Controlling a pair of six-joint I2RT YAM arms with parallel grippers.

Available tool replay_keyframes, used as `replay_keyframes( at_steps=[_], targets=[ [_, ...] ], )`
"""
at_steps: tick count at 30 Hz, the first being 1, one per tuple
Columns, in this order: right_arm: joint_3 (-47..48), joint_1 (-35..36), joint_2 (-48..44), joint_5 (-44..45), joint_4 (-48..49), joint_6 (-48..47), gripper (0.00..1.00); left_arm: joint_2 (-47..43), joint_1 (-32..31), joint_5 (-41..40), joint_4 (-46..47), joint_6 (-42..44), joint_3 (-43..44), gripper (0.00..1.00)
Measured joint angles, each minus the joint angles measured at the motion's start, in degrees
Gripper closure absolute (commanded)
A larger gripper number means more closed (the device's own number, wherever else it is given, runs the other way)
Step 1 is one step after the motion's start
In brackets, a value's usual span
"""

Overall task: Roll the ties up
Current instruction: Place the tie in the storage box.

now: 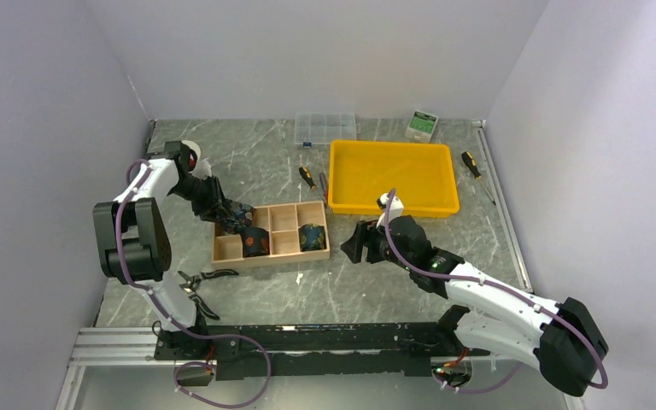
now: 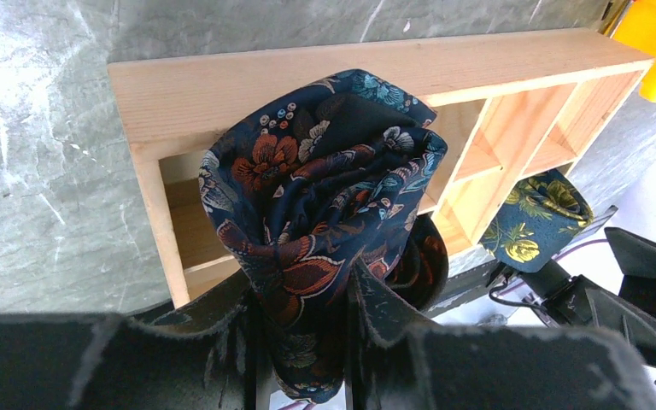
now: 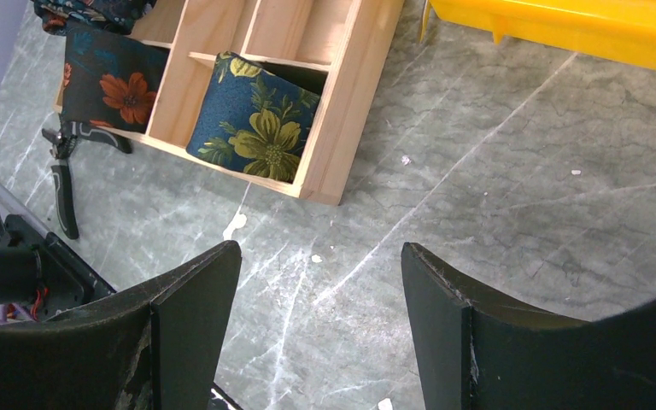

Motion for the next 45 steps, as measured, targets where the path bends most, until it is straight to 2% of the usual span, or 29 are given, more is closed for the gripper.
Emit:
replay_keyframes(
  at_steps=[5,12,15,25,31,34,45],
  targets=[
    [-0.09,0.00,0.02,0.00,0.02,0.00,0.27,-0.76,-0.22,0.04,-1.27,0.20,1.97,0.97],
    [-0.26,0.00,0.00,0.02,0.00,0.00,0.26,-4.26,-0.02,1.84,-2.03,-0.66,9.44,0.97],
    [-0.35,0.00,-0.04,0.00,-0.02,0.00,0.26,-6.25,0.13,2.58,-2.16,-0.74,9.49,0.97],
    [-0.74,0.00,-0.04,-0.04,1.09,0.39,0.26,-8.41,3.48,3.43,0.52,-0.74,-6.78,0.97],
    [-0.79,0.00,-0.07,-0.04,1.25,0.42,0.26,-7.67,3.50,3.98,1.79,-0.68,-6.99,0.97],
    [-0.90,0.00,-0.07,-0.04,1.27,0.42,0.26,-6.19,3.41,3.15,1.22,-0.66,-6.01,0.97],
    [-0.96,0.00,-0.07,0.00,1.27,0.42,0.26,0.31,-1.16,-7.65,-3.56,0.81,1.09,0.97]
  ],
)
